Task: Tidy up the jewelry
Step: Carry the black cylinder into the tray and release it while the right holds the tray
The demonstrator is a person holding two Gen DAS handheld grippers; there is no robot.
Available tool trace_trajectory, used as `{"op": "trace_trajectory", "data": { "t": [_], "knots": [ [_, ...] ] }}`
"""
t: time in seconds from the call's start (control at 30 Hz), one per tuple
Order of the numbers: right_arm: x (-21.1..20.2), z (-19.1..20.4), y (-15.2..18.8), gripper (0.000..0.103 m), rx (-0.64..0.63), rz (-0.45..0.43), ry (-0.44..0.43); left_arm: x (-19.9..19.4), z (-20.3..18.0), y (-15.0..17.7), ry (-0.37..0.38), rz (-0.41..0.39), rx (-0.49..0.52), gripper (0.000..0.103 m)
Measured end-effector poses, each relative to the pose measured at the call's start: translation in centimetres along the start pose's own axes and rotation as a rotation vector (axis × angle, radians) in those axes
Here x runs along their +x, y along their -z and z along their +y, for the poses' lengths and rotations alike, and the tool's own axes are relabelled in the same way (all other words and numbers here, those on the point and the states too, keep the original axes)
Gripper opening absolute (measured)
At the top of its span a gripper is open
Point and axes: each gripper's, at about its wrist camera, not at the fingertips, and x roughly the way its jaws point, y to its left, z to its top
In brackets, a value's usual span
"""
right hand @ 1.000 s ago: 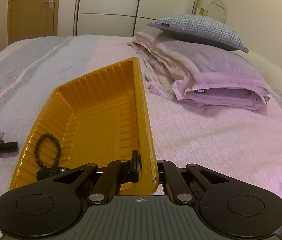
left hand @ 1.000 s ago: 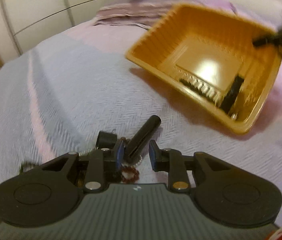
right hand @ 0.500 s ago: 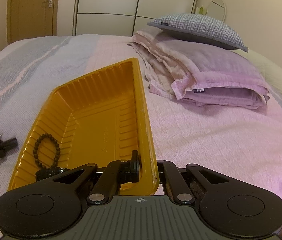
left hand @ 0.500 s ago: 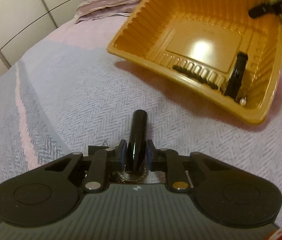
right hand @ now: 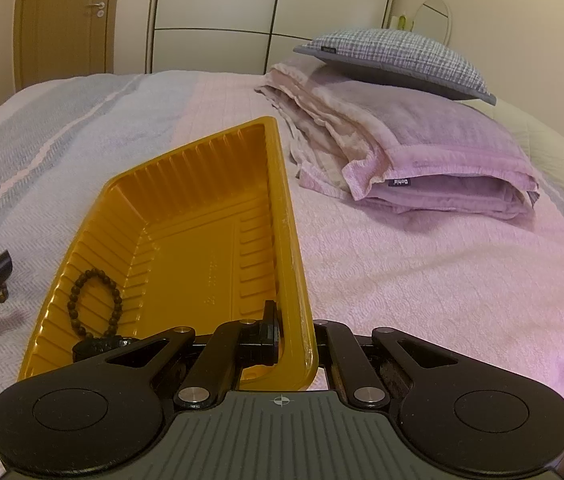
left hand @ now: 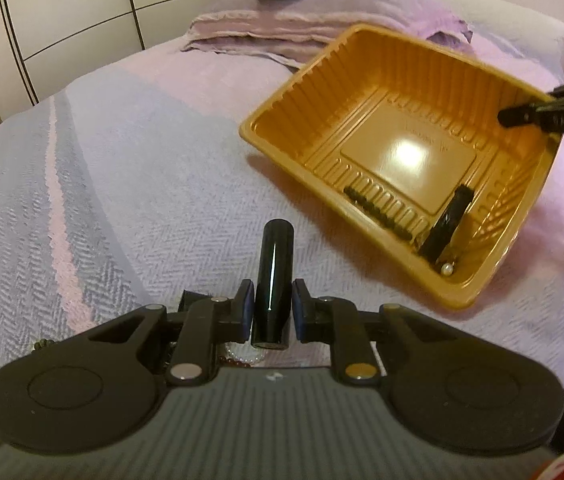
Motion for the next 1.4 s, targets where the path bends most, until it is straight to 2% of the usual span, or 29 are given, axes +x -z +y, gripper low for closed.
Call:
{"op": "trace_trajectory", "data": {
  "t": [0.17, 0.4, 0.83, 1.03, 1.13, 1.23, 1.4],
  "knots": [
    [0.0, 0.0, 0.0, 0.004, 0.000, 0.000, 0.000, -0.9, -0.5, -0.8, 0.014, -0.032, -0.007, 0.018],
    [0.0, 0.0, 0.0, 0.004, -0.001, 0.000, -0.001, -1.3, -2.4, -2.5, 0.105, -0.086, -0.032, 0.018],
    [-0.2, -0.2, 0.1, 0.004, 0.003, -0.007, -0.012, 1.5, -7.3, -5.0, 0.173, -0.102, 0.030, 0.018],
    [-0.2, -0.3, 0.1, 0.004, 0.004, -0.007, -0.014, 2.4, -7.6, -4.9, 0.178, -0.092, 0.027, 0.018],
    [-0.2, -0.3, 0.1, 0.004, 0.004, -0.007, -0.014, 2.5, -7.5, -4.9, 0.146, -0.093, 0.017, 0.023],
    [-0.1, -0.3, 0.1, 0.004, 0.005, -0.007, -0.016, 1.9, -6.6, -4.6, 0.143, -0.105, -0.011, 0.023],
    [-0.1, -0.2, 0.1, 0.004, 0.007, -0.007, -0.017, -0.4, -4.5, -3.1, 0.094, -0.118, -0.055, 0.023]
  ]
}}
